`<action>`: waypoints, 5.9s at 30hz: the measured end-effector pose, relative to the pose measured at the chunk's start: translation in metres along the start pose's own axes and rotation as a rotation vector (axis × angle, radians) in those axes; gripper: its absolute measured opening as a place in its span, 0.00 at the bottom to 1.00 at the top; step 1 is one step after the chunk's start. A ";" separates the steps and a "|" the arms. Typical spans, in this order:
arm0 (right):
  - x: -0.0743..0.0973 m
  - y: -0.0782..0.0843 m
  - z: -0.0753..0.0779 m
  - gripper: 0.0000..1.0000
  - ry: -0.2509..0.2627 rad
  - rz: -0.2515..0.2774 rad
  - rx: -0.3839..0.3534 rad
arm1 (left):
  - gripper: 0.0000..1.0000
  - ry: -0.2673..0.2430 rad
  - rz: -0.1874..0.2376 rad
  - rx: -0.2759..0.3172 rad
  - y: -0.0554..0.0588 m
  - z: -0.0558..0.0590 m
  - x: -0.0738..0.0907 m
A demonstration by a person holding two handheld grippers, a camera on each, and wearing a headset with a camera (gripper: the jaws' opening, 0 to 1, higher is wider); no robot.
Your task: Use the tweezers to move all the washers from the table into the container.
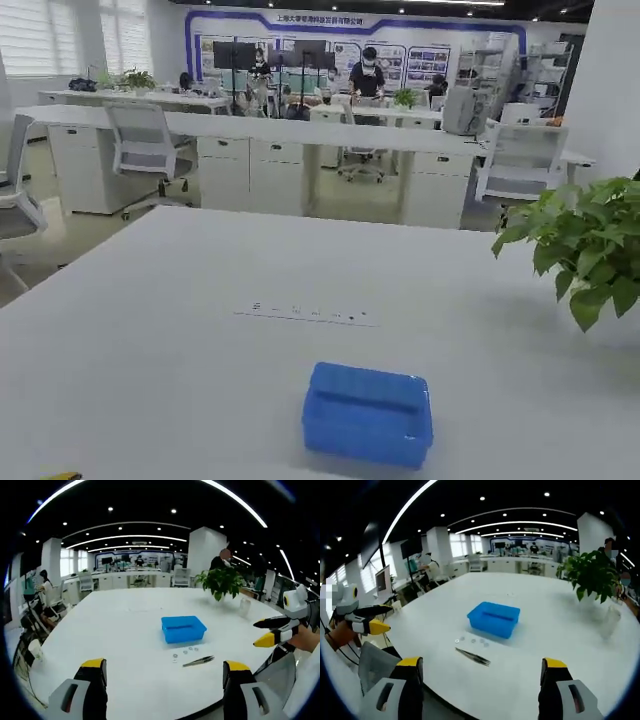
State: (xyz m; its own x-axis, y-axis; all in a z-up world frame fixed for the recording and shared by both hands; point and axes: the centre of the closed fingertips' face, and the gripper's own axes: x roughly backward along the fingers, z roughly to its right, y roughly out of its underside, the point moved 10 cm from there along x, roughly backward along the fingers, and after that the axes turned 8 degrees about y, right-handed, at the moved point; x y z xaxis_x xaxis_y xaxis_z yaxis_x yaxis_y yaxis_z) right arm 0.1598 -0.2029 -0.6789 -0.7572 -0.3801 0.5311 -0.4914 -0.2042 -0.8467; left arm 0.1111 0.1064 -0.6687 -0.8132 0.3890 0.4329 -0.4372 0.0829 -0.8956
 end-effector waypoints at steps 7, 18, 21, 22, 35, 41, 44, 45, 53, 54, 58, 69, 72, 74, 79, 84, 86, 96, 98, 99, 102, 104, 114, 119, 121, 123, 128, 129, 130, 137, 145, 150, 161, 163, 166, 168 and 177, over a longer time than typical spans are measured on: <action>-0.001 0.001 -0.003 0.95 -0.005 -0.012 0.019 | 0.97 0.006 0.001 -0.004 -0.001 -0.002 0.000; -0.004 0.001 -0.001 0.95 -0.013 -0.021 0.011 | 0.96 0.009 -0.014 -0.017 -0.001 -0.001 -0.001; -0.006 0.001 -0.001 0.95 -0.015 -0.025 0.014 | 0.95 0.012 -0.021 -0.027 -0.001 -0.002 -0.002; -0.006 0.000 -0.001 0.94 -0.015 -0.025 0.015 | 0.95 0.012 -0.024 -0.030 -0.002 -0.002 -0.002; -0.008 0.000 0.001 0.94 -0.007 -0.029 0.011 | 0.94 0.011 -0.052 -0.017 0.002 -0.003 -0.009; -0.009 0.000 0.002 0.93 -0.003 -0.033 0.012 | 0.93 0.020 -0.046 -0.026 -0.001 -0.004 -0.012; -0.010 -0.001 0.002 0.93 -0.004 -0.033 0.010 | 0.93 0.022 -0.053 -0.034 -0.001 -0.004 -0.014; -0.011 -0.002 0.002 0.93 -0.006 -0.032 0.006 | 0.94 0.022 -0.054 -0.035 -0.001 -0.004 -0.014; -0.013 -0.003 0.003 0.93 -0.006 -0.033 0.005 | 0.92 0.027 -0.056 -0.033 -0.001 -0.006 -0.015; -0.013 -0.003 0.003 0.93 -0.006 -0.034 0.005 | 0.92 0.028 -0.058 -0.033 -0.001 -0.006 -0.016; -0.013 -0.002 0.003 0.92 -0.002 -0.038 0.009 | 0.91 0.034 -0.060 -0.038 -0.003 -0.006 -0.018; -0.016 0.002 0.002 0.93 -0.002 -0.037 0.003 | 0.89 0.053 -0.071 -0.055 -0.004 -0.006 -0.026; -0.018 0.002 0.002 0.92 -0.001 -0.045 0.009 | 0.87 0.065 -0.063 -0.069 -0.004 -0.006 -0.029; -0.019 0.002 0.002 0.92 0.001 -0.048 0.008 | 0.86 0.073 -0.044 -0.096 -0.006 -0.006 -0.031; -0.024 0.004 0.005 0.91 0.005 -0.064 -0.002 | 0.84 0.096 -0.051 -0.134 -0.008 -0.008 -0.042; -0.031 0.005 0.010 0.90 0.010 -0.083 0.009 | 0.78 0.125 -0.058 -0.151 -0.006 -0.011 -0.056; -0.033 0.004 0.013 0.89 0.013 -0.084 0.007 | 0.74 0.149 -0.057 -0.150 -0.006 -0.011 -0.061; -0.040 0.008 0.017 0.88 0.017 -0.107 -0.008 | 0.50 0.321 -0.179 -0.279 -0.004 -0.009 -0.096; -0.038 0.011 0.017 0.88 0.019 -0.111 -0.014 | 0.44 0.358 -0.198 -0.323 -0.004 -0.008 -0.102; -0.038 0.012 0.017 0.88 0.020 -0.114 -0.017 | 0.42 0.381 -0.209 -0.355 -0.004 -0.006 -0.106; -0.036 0.016 0.018 0.88 0.024 -0.125 -0.027 | 0.40 0.404 -0.231 -0.403 -0.003 -0.005 -0.113; -0.036 0.019 0.019 0.88 0.024 -0.133 -0.032 | 0.37 0.434 -0.265 -0.435 0.000 -0.004 -0.119; -0.035 0.028 0.017 0.88 0.020 -0.153 -0.059 | 0.24 0.549 -0.360 -0.525 0.011 0.002 -0.152; -0.036 0.029 0.014 0.88 0.008 -0.154 -0.066 | 0.21 0.588 -0.402 -0.582 0.016 0.004 -0.166; -0.036 0.030 0.013 0.88 0.006 -0.154 -0.071 | 0.19 0.599 -0.425 -0.605 0.020 0.003 -0.172; -0.036 0.032 0.013 0.87 0.006 -0.160 -0.074 | 0.16 0.607 -0.460 -0.626 0.025 0.002 -0.179; -0.035 0.035 0.014 0.87 0.002 -0.174 -0.077 | 0.10 0.614 -0.498 -0.629 0.035 0.003 -0.192; -0.034 0.035 0.014 0.87 0.003 -0.177 -0.075 | 0.10 0.616 -0.501 -0.636 0.036 0.004 -0.195; -0.034 0.035 0.015 0.87 0.004 -0.176 -0.075 | 0.09 0.621 -0.506 -0.638 0.036 0.004 -0.196; -0.035 0.033 0.019 0.87 0.007 -0.172 -0.080 | 0.01 0.652 -0.555 -0.672 0.041 0.001 -0.205; -0.036 0.032 0.019 0.87 0.001 -0.174 -0.076 | 0.00 0.675 -0.583 -0.702 0.041 0.000 -0.208; -0.035 0.029 0.016 0.85 -0.017 -0.164 -0.069 | 0.00 0.706 -0.579 -0.698 0.038 0.004 -0.203; -0.026 0.018 0.007 0.81 -0.066 -0.094 -0.036 | 0.00 0.682 -0.500 -0.709 0.007 0.018 -0.170; -0.023 0.016 0.004 0.79 -0.089 -0.076 -0.028 | 0.00 0.681 -0.487 -0.706 0.002 0.022 -0.161; -0.018 0.014 -0.002 0.72 -0.138 -0.066 0.008 | 0.00 0.659 -0.463 -0.734 -0.003 0.027 -0.150; -0.015 0.013 -0.005 0.70 -0.156 -0.059 0.029 | 0.00 0.642 -0.449 -0.736 -0.007 0.031 -0.141; -0.002 0.001 -0.018 0.56 -0.247 0.023 0.099 | 0.00 0.566 -0.360 -0.616 -0.023 0.051 -0.094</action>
State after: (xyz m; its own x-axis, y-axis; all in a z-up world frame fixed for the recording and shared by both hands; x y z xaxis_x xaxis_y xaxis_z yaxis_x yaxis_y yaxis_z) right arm 0.1529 -0.1861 -0.6801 -0.6337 -0.5918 0.4982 -0.4216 -0.2757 -0.8638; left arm 0.1780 0.0208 -0.6835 -0.2861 0.6239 0.7273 -0.2133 0.6985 -0.6831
